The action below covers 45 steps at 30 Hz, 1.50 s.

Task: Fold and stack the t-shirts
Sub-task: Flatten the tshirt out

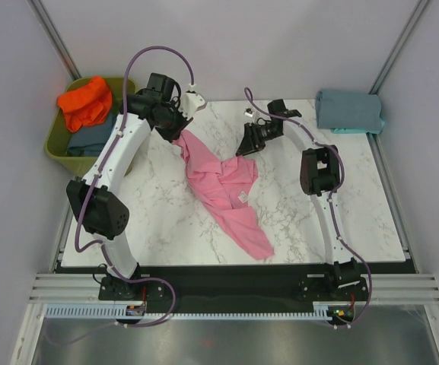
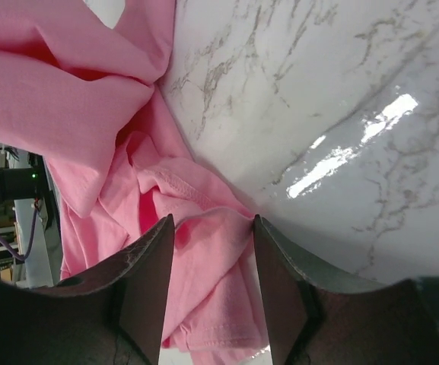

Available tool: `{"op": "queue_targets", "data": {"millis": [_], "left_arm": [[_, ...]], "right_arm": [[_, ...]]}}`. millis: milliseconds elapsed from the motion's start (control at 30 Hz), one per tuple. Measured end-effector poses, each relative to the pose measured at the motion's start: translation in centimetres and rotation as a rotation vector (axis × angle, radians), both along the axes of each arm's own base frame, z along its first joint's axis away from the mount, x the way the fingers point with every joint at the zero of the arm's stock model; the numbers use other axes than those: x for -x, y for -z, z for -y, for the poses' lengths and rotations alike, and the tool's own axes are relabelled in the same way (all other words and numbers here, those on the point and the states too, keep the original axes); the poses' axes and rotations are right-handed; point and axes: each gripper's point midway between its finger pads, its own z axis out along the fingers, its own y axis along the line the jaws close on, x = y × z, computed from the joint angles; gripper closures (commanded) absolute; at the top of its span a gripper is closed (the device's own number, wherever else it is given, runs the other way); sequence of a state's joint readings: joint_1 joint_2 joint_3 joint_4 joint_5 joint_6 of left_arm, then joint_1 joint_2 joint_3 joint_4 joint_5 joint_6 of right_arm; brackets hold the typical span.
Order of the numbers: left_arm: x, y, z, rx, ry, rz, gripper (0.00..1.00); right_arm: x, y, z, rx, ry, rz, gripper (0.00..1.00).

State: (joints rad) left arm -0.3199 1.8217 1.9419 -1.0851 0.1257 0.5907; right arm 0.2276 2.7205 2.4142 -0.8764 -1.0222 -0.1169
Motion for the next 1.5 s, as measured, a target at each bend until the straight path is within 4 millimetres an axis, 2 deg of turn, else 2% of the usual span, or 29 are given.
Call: {"op": "queue_targets", "data": {"millis": [300, 500, 700, 1033, 1300, 1400, 1433, 1500], "left_arm": [[0.0, 0.0, 0.0, 0.002, -0.003, -0.002, 0.97], [0.0, 0.0, 0.0, 0.002, -0.004, -0.002, 0.96], [-0.2, 0.2, 0.1, 0.001, -0.004, -0.005, 0.96], [-0.3, 0.4, 0.1, -0.001, -0.004, -0.010, 0.96], [-0.5, 1.0, 0.2, -0.005, -0.005, -0.022, 0.96], [-0.5, 1.1, 0.2, -0.005, -0.005, -0.024, 0.96], [-0.5, 1.0, 0.2, -0.005, -0.005, -0.023, 0.96], [-0.5, 1.0, 0.2, -0.004, -0.005, -0.022, 0.96]], "right_arm": [[-0.4, 0.0, 1.9, -0.032, 0.038, -0.043, 0.45], [-0.1, 0.0, 1.8, -0.051, 0.032, -0.057, 0.46], [-0.1, 0.3, 1.8, -0.048, 0.032, -0.061, 0.56], [0.1, 0.7, 1.6, -0.048, 0.029, -0.072, 0.60], [0.3, 1.0, 0.9, -0.060, 0.014, -0.081, 0.67], [0.4, 1.2, 0.6, -0.067, 0.007, -0.085, 0.76], [0.5, 1.3, 0.6, -0.066, 0.007, -0.086, 0.86], [0.4, 1.5, 0.6, -0.056, 0.008, -0.083, 0.97]]}}
